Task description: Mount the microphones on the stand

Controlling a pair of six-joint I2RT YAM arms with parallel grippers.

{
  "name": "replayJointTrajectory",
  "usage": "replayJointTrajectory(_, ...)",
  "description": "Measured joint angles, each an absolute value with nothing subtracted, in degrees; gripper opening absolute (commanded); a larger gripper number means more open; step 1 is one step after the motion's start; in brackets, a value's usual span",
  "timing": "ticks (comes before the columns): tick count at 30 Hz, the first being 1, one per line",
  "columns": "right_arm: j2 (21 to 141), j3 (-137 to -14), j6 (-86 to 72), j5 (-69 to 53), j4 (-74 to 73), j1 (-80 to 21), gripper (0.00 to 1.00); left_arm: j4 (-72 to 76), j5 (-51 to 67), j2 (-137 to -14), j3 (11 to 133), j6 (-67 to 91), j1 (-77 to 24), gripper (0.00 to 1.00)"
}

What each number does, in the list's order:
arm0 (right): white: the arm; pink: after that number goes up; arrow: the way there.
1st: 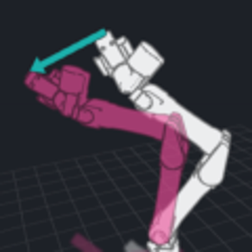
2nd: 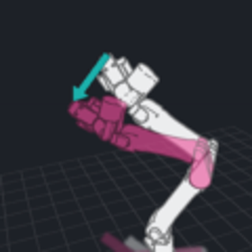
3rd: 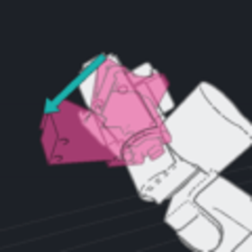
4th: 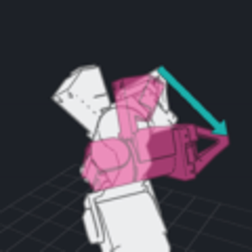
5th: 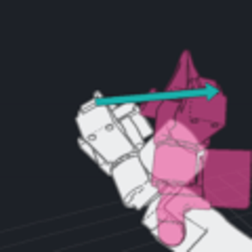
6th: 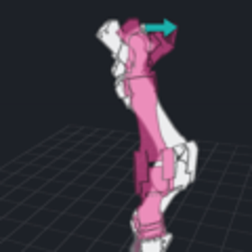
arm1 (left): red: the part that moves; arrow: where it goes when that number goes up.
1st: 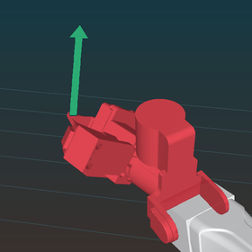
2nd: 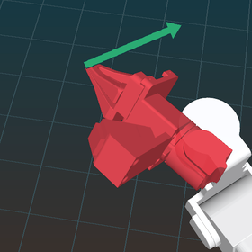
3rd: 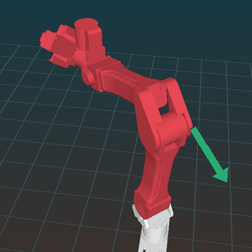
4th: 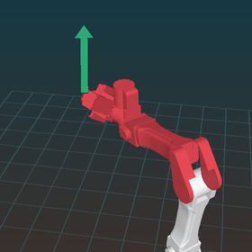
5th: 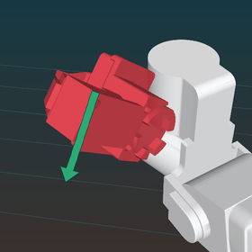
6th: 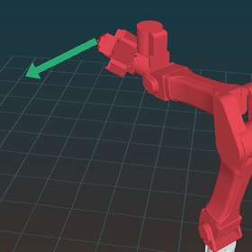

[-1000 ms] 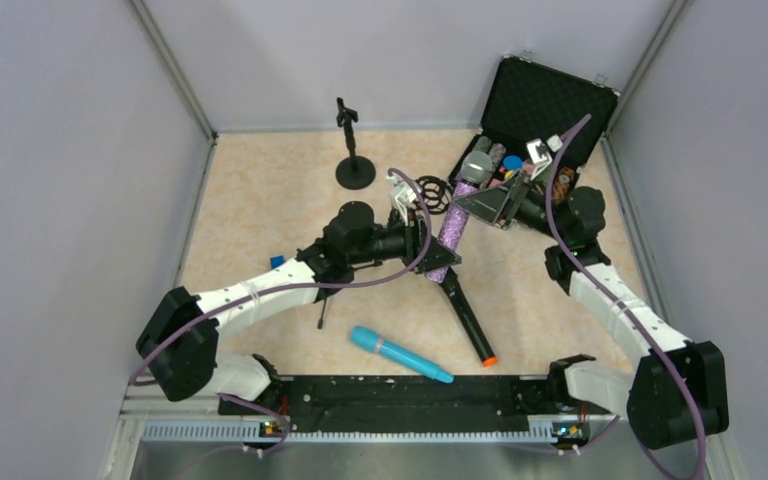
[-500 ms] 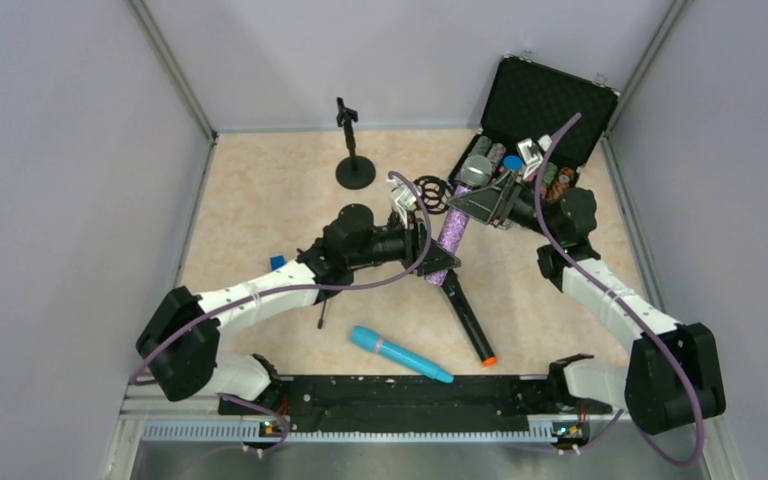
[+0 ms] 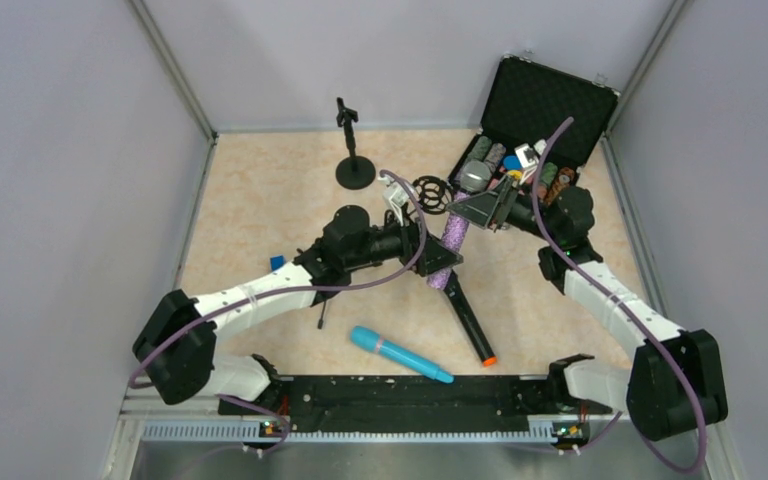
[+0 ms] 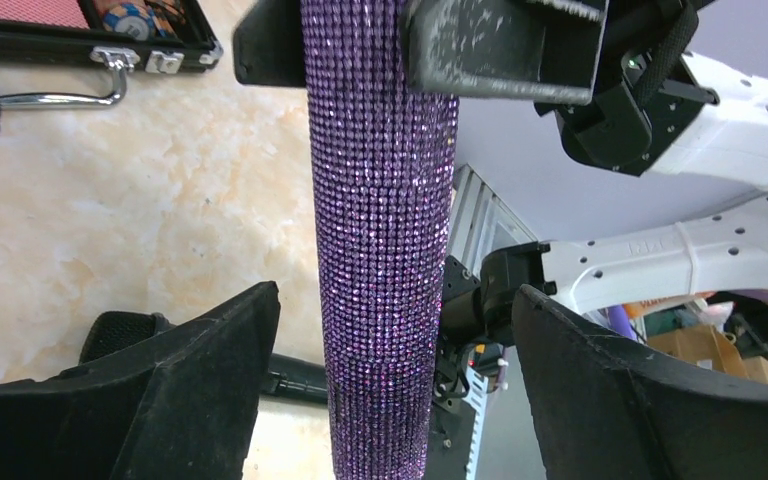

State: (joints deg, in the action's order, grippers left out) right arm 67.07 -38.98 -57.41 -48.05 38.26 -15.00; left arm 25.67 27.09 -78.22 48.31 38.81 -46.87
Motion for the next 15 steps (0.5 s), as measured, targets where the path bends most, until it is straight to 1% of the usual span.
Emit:
replayJointTrajectory(8,63.33,-38.98,-50.92,-45.52,28.97,-15.00,0.00,25.69,24.36,-76.07,48.10,38.81,-44.31,0.95)
replayJointTrajectory(15,61.47,-39.62,-45.76,-43.11,20.40,-15.00,0.00,24.58,24.91,-74.50,48.80,38.74,-39.38,0.96)
